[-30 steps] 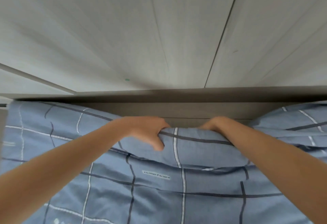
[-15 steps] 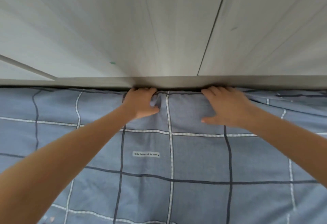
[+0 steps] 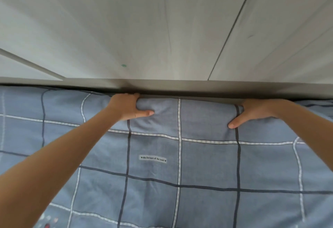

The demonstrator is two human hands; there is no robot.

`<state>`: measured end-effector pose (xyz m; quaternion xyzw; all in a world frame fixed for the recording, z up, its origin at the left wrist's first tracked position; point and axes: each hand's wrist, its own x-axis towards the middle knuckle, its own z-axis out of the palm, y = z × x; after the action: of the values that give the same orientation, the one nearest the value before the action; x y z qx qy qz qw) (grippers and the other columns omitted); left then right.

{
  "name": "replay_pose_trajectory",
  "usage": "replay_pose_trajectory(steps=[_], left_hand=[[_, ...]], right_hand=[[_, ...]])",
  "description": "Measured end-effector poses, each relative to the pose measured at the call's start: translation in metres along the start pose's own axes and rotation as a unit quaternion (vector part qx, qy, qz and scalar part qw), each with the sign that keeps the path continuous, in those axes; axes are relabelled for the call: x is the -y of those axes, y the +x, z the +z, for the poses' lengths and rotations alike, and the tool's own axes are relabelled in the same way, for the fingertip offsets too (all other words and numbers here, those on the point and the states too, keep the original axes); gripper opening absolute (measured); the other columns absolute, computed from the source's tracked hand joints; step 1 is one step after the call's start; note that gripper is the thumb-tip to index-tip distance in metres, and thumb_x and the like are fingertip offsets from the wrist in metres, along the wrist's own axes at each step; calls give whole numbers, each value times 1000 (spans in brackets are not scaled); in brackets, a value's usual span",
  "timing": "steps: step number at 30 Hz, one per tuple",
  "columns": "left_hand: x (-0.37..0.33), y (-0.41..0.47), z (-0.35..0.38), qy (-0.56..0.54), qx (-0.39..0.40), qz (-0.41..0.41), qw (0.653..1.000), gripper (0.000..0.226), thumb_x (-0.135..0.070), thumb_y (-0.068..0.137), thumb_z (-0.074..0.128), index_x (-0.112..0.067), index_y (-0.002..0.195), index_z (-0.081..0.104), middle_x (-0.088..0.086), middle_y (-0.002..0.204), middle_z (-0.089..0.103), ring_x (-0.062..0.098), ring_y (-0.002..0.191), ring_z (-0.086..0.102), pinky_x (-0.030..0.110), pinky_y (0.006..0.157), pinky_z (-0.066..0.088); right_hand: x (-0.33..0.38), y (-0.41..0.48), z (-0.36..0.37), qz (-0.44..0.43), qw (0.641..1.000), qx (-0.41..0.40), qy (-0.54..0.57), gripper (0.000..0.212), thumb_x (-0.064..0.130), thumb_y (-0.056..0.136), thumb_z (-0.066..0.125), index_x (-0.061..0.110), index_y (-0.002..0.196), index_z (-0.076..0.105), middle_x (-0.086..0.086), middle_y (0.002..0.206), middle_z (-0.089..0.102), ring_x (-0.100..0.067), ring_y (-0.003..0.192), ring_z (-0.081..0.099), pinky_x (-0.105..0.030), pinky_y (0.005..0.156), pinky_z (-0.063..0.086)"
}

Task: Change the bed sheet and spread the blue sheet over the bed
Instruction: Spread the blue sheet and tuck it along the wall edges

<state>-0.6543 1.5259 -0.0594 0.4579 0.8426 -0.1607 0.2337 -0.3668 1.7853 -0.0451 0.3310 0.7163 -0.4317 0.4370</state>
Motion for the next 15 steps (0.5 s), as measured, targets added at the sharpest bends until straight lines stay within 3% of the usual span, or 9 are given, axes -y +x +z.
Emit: replay_pose_trajectory(steps=[3,4,6,8,9,11,12,14,15], left_hand=[[4,2,2,-31,-28,-9,999,75,-81,70,51,-19,111,54,2,106,66,26,102,60,32,78,41],[4,4,6,-30,-42,-17,999,71,-79,71,51,-19,109,53,3,108,66,26,104,59,33,83,39],[-5,9,15,-18,-55,-34,998,69,-77,75,50,-19,113,53,3,112,64,25,110,56,36,94,34],[-14,4,26,-18,-93,-46,994,70,-75,77,46,-19,118,55,5,119,62,26,118,50,42,105,26],[-19,-1,33,-42,-136,-52,988,70,-73,77,44,-18,118,56,7,120,60,28,119,49,47,108,23],[-25,-23,47,-122,-227,-75,963,66,-64,78,39,-15,119,57,13,127,54,33,122,47,54,109,20],[-28,-36,55,-153,-254,-96,950,65,-60,80,39,-14,123,54,15,135,47,35,127,42,57,108,17],[-32,-57,70,-178,-276,-137,935,68,-56,84,38,-12,136,42,20,147,29,37,138,25,62,109,8],[-30,-64,75,-192,-273,-164,928,72,-56,86,38,-11,142,34,21,151,20,38,142,15,64,108,4]], right_hand=[[-2,13,6,-20,997,-76,10,104,78,21,76,30,112,59,7,117,63,-10,100,59,-25,88,44],[0,20,9,-17,995,-94,-8,109,81,20,74,30,115,58,5,122,61,-14,106,58,-28,92,43],[5,18,20,68,980,-148,-114,106,78,43,73,23,130,46,-3,135,50,-25,125,44,-39,106,31],[14,10,38,142,936,-248,-204,95,66,64,72,15,135,36,-13,138,39,-31,132,32,-48,112,16],[21,4,50,132,910,-319,-230,90,54,69,76,9,135,35,-17,135,39,-33,131,33,-52,113,16],[39,1,84,-5,841,-477,-256,82,24,63,82,0,131,43,-24,125,47,-39,121,44,-59,107,29],[50,0,105,-100,808,-515,-270,82,21,60,81,0,131,46,-24,125,51,-40,119,48,-60,103,34],[64,6,137,-235,785,-473,-322,80,44,72,68,10,139,41,-19,136,49,-39,124,47,-63,100,35],[62,11,141,-260,786,-439,-350,76,58,80,50,17,143,37,-15,142,46,-38,128,45,-68,99,34]])
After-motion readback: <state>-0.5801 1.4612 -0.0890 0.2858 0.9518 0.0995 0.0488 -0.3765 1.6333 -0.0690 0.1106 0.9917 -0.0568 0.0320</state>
